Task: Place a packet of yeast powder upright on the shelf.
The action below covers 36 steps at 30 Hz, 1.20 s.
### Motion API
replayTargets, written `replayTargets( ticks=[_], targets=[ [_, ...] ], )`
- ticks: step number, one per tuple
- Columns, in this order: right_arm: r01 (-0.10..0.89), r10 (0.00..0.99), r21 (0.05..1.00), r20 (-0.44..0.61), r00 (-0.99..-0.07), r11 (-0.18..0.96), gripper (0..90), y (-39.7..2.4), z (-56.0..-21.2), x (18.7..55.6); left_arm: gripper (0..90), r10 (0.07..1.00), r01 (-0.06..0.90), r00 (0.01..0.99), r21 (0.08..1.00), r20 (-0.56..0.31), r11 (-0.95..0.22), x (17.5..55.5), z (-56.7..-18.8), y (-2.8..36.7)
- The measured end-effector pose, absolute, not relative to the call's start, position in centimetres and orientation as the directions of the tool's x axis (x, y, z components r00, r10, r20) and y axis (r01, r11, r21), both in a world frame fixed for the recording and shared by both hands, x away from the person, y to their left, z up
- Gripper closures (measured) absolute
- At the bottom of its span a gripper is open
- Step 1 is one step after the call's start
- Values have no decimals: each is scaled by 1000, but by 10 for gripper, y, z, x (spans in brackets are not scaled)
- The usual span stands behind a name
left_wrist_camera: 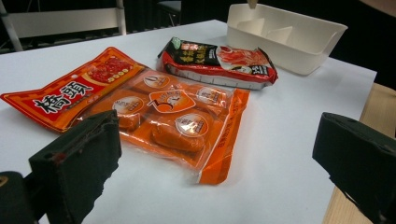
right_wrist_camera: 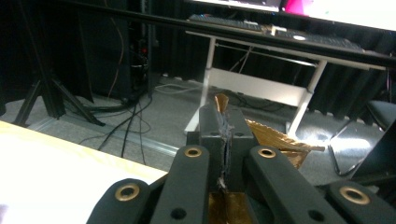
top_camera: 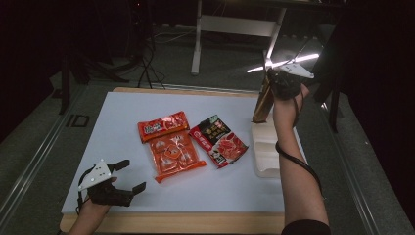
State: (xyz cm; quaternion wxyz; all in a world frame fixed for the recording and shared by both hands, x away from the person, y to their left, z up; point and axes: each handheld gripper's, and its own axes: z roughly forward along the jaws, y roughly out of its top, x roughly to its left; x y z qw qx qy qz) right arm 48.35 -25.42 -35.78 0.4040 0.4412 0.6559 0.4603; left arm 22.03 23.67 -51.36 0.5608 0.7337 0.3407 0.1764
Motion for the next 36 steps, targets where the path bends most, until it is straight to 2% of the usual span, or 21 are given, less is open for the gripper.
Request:
replayTargets(
  ticks=[12, 14, 17, 22, 36],
  targets=[
    [239, 960, 948, -152, -235, 209, 888, -267, -385, 502, 17, 694, 305, 708, 943, -131, -134, 221, -514, 237],
    [244, 959, 940, -190, -212, 240, 888, -275, -391, 500, 17, 692, 306, 710, 943, -132, -134, 221, -514, 237],
    [251, 962, 940, -179, -208, 229, 888, -280, -391, 500, 17, 692, 305, 710, 942, -129, -137, 221, -514, 236],
    [272, 957, 922, -237, -168, 276, 887, -289, -396, 497, 17, 692, 303, 711, 942, -125, -142, 220, -514, 235],
    [290, 964, 920, -247, -94, 264, 887, -314, -399, 483, 17, 691, 304, 712, 941, -123, -146, 221, -514, 234]
  ],
)
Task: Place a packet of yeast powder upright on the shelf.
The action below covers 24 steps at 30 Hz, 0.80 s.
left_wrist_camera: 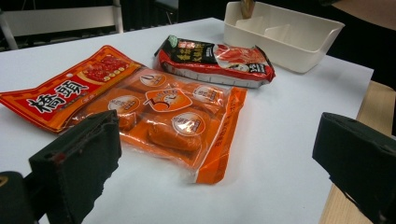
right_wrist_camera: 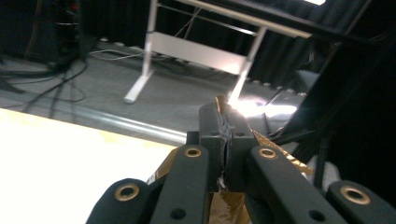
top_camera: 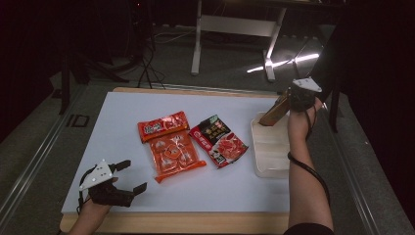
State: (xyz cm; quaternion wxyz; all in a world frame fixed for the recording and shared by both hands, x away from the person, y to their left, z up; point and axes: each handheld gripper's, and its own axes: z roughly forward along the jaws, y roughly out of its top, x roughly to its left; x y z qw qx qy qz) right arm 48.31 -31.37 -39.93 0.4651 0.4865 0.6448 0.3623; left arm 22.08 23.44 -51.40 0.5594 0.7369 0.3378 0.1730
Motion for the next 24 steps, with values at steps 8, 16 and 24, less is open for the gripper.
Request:
replayTargets(
  ticks=[8, 16, 24],
  targets=[
    [312, 953, 901, -277, -124, 303, 886, -303, -411, 483, 17, 691, 304, 714, 940, -115, -158, 221, -514, 234],
    [318, 944, 893, -266, -198, 318, 885, -287, -417, 480, 17, 691, 306, 714, 938, -115, -160, 221, -515, 233],
    [340, 951, 888, -281, -129, 308, 885, -302, -416, 479, 17, 692, 303, 713, 940, -113, -159, 221, -514, 234]
  ],
)
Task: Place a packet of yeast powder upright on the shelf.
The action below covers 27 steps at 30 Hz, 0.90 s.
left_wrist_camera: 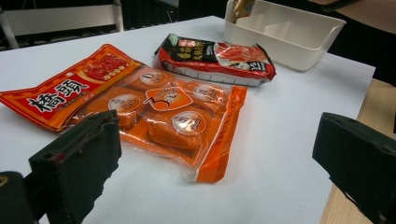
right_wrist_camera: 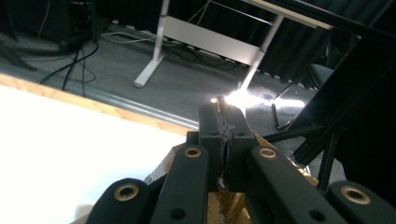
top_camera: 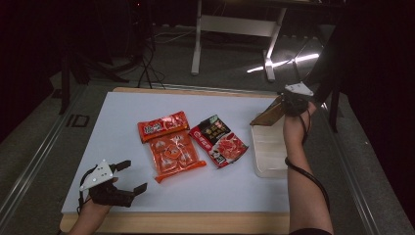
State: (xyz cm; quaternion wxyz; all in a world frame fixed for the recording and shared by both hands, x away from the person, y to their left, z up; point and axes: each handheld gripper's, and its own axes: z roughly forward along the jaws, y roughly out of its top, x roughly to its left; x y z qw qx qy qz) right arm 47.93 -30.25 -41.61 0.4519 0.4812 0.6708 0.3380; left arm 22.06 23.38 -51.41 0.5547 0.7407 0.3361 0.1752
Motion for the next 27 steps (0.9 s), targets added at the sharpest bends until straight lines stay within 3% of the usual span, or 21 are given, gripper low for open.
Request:
replayTargets(
  ticks=[7, 15, 27],
  targets=[
    [323, 950, 893, -303, -79, 312, 885, -311, -410, 478, 17, 691, 306, 714, 939, -116, -159, 221, -514, 233],
    [329, 908, 846, -389, -158, 419, 884, -287, -421, 479, 17, 691, 305, 714, 939, -114, -160, 221, -514, 234],
    [348, 943, 895, -183, -278, 277, 867, -271, -421, 476, 17, 691, 305, 714, 938, -112, -163, 221, -514, 232]
  ],
)
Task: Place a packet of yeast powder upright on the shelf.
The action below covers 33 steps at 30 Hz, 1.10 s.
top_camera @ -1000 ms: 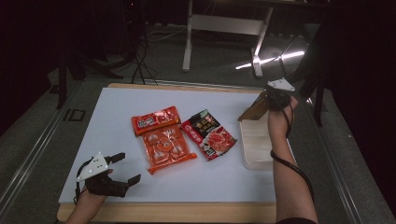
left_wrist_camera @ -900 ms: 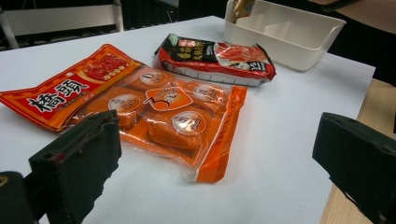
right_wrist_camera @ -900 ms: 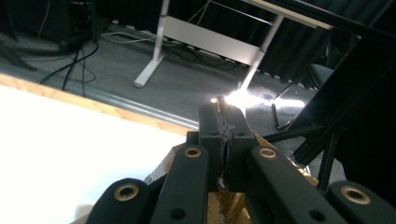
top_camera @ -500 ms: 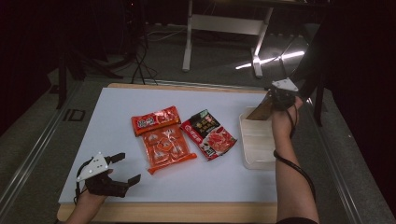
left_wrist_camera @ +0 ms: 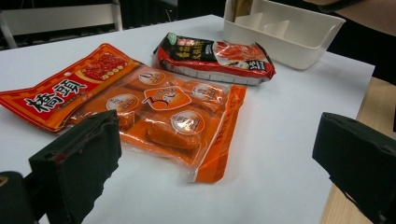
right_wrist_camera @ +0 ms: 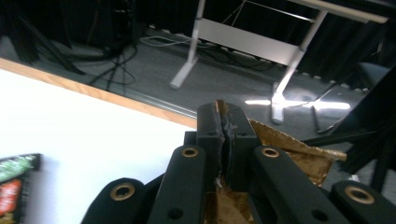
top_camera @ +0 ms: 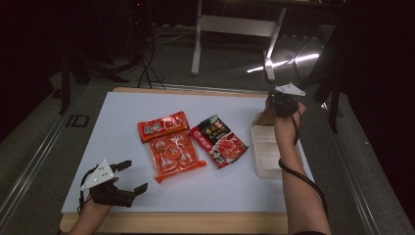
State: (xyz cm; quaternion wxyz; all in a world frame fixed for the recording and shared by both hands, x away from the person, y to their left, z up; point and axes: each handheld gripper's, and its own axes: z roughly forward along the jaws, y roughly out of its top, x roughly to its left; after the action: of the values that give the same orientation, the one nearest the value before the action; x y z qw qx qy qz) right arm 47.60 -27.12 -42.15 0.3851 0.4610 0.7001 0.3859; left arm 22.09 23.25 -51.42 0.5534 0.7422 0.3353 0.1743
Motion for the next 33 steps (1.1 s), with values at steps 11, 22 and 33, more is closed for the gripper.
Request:
replayTargets(
  ticks=[11, 22, 33],
  targets=[
    [362, 935, 912, -59, -349, 193, 809, -259, -429, 472, 17, 690, 305, 715, 938, -112, -164, 221, -514, 232],
    [331, 913, 921, -56, -405, 203, 408, -255, -399, 468, 17, 688, 306, 717, 938, -113, -165, 222, -515, 232],
    [278, 882, 940, -45, -469, 196, 105, -248, -373, 446, 17, 692, 308, 713, 937, -113, -164, 221, -515, 232]
  ],
)
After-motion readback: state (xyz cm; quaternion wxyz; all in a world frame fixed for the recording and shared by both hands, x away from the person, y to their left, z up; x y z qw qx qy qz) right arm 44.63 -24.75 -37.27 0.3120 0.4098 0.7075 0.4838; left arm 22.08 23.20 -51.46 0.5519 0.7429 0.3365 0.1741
